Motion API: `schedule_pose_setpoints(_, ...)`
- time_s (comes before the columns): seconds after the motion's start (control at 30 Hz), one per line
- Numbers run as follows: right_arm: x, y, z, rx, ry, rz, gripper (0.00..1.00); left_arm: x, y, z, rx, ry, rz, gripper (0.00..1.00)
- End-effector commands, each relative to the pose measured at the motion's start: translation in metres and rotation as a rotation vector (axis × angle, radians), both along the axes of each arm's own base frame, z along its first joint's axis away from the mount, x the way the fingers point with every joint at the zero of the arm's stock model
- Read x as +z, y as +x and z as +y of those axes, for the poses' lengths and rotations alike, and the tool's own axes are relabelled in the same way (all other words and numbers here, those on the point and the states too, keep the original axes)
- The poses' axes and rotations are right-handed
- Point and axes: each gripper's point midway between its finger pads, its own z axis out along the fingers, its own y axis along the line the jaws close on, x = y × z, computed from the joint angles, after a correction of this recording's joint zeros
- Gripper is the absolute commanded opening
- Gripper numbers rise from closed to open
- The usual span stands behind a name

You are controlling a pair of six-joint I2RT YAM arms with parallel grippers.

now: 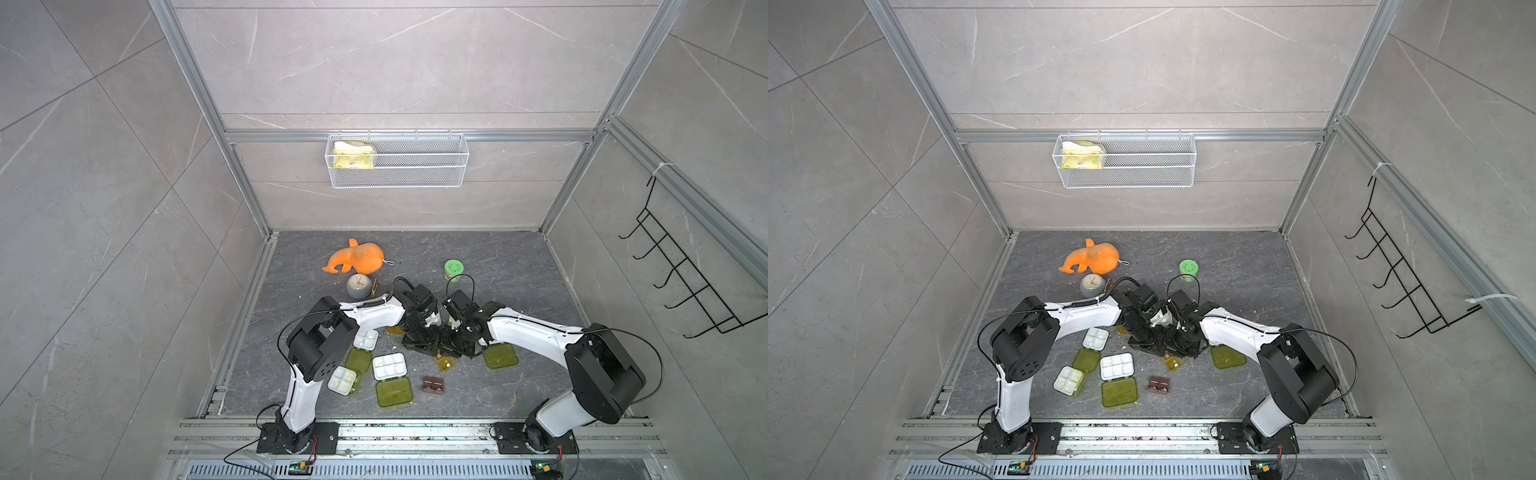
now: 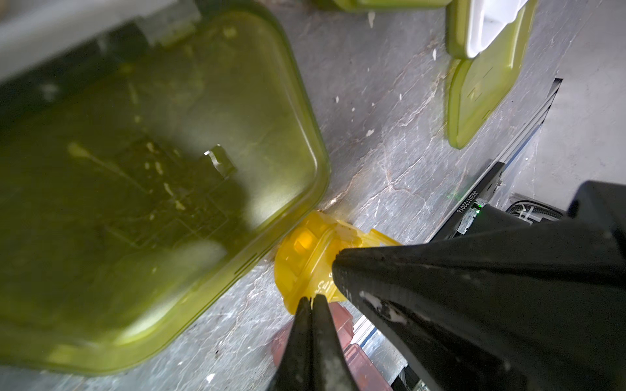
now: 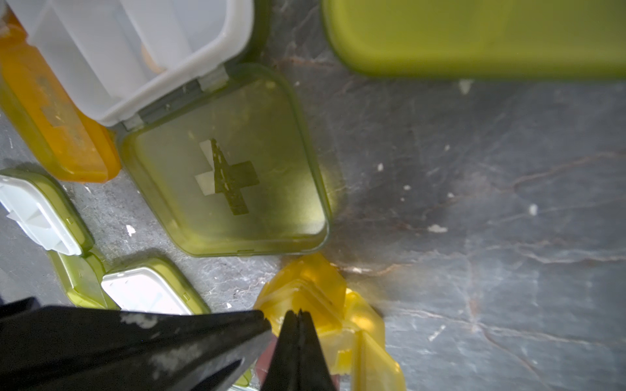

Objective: Close pillboxes
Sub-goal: Close the lid on the pillbox.

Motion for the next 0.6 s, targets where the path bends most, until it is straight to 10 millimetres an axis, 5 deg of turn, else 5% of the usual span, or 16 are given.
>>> schedule_pose_setpoints(0.0, -0.011, -0.011, -0.008, 0.017, -0.045, 0.034, 0.00, 0.001, -0.002, -0.007, 0.003, -0.025, 0.027, 0.01)
schedule_pose_setpoints(0.27, -0.008, -0.010, -0.008, 0.013, -0.039, 0.022, 0.00, 0.000, -0.003, -0.009, 0.003, -0.022, 0.034, 0.00)
schedule_pose_setpoints(0.57, 0.028, 0.006, -0.001, 0.020, -0.013, -0.070, 0.00, 0.007, -0.001, -0.010, -0.003, -0.026, 0.019, 0.00)
